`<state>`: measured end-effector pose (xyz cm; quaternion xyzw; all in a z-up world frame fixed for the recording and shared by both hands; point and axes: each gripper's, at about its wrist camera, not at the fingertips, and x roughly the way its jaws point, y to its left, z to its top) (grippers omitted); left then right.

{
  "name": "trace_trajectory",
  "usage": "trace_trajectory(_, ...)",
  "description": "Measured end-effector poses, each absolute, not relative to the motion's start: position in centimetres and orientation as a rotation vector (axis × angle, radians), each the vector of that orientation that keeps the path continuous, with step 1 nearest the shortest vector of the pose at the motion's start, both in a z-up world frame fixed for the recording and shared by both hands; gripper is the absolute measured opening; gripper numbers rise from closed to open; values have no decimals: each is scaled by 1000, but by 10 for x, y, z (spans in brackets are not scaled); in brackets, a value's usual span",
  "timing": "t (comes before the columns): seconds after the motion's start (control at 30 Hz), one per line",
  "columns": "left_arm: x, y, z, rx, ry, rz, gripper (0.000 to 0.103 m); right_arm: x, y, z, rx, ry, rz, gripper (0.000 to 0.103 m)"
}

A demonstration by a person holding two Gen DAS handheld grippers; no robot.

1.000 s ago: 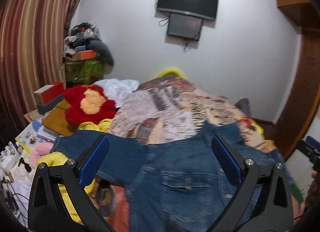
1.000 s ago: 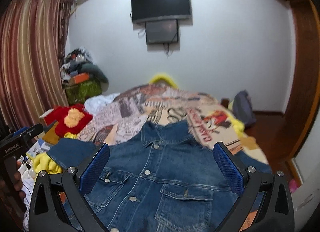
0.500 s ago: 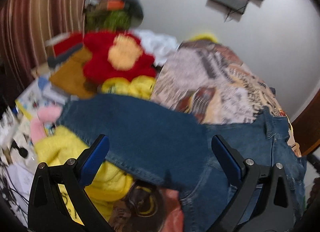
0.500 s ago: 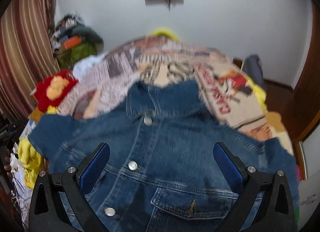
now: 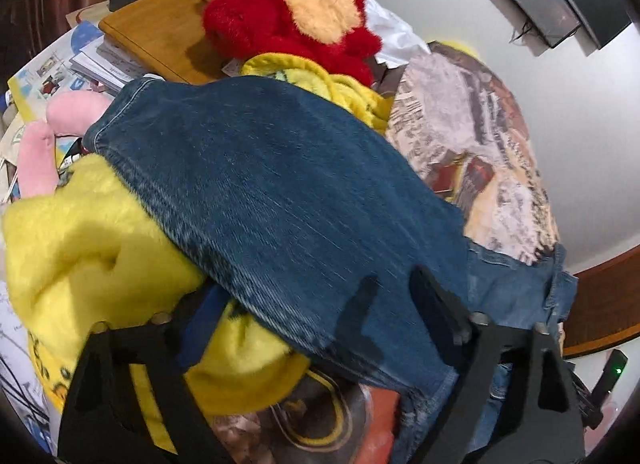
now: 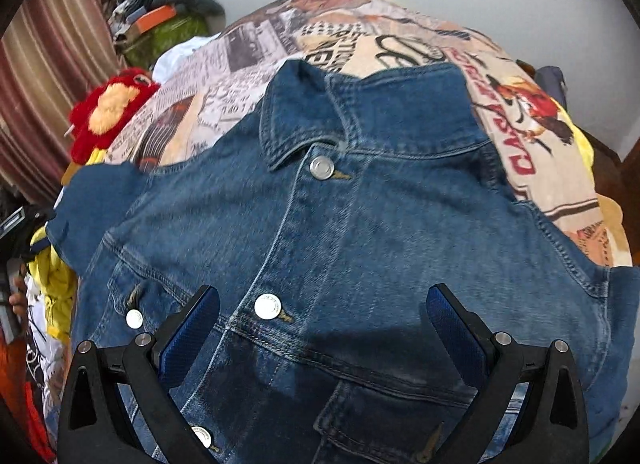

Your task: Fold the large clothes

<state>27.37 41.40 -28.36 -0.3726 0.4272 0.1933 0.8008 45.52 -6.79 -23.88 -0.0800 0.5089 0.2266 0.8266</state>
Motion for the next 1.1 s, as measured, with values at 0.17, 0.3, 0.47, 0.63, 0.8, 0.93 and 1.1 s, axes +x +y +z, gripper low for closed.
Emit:
trace_trajectory(0.17, 276, 417, -282, -709, 933, 512, 42, 454, -68, -240, -166, 1095, 485, 103)
trace_trajectory(0.3, 283, 394, -260, -458, 947, 618, 24, 453, -70, -239, -166, 1115, 492, 103)
trace_trajectory(0.47, 291, 362, -217, -252, 876, 636, 15, 445, -73, -235, -190, 1134, 499, 103)
trace_trajectory(0.63, 304, 331, -170, -207, 781, 532, 11, 438, -85, -219, -182, 1114, 489, 103)
trace_trajectory(0.8, 324, 269, -137, -111, 712, 383, 10, 429, -98, -198, -183, 1068, 477, 103)
trace_trajectory(0.93, 343, 214, -139, -78, 746, 223, 10, 421, -111, -186, -163, 1048, 468, 103)
trace_trajectory(1.1, 361, 145, -175, -35, 865, 32, 10, 412, -125, -178, -165, 1033, 456, 103)
